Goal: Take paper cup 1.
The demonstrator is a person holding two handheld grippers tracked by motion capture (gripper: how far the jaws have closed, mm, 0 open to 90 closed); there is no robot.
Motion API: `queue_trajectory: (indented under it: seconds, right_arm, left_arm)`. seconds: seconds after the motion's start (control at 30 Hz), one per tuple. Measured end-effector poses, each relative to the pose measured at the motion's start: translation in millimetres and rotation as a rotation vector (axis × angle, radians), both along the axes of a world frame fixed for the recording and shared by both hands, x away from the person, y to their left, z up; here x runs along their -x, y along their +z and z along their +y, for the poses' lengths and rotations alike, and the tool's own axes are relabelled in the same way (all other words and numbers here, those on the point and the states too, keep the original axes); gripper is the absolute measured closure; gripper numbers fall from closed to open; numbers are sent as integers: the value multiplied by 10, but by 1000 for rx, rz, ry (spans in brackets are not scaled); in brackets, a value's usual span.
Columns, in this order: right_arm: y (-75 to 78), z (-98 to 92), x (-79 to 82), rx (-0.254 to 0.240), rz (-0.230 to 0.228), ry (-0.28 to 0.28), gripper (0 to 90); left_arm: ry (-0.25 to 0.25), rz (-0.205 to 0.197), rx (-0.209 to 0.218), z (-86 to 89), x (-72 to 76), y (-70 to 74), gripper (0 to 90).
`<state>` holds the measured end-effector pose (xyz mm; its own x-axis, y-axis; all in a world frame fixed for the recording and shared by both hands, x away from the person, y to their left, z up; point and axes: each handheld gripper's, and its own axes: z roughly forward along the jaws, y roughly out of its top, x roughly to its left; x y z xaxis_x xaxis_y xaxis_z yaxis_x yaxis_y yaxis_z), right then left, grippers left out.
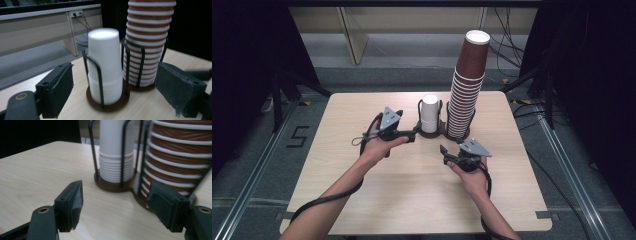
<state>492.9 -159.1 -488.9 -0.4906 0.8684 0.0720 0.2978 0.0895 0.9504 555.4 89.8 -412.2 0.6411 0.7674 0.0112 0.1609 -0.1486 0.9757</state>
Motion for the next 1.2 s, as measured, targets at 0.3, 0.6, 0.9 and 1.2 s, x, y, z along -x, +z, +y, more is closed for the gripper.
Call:
queue_trajectory:
  seconds: [0.3,0.6,0.9,1.2]
  right_arm:
    - [-70,459,-514,19,5,-49,323]
    - [-107,558,-757,43,36,-122,341]
    - [-146,646,-890,83,37,-145,338]
    - [-163,703,-950,65,50,-173,315]
  left_arm:
    - [-7,-3,-68,-353,-470,177,162]
    - [21,23,-73,-475,-642,123,180]
    - [31,27,-89,-537,-723,117,209]
    - [41,56,-98,-550,-774,38,210]
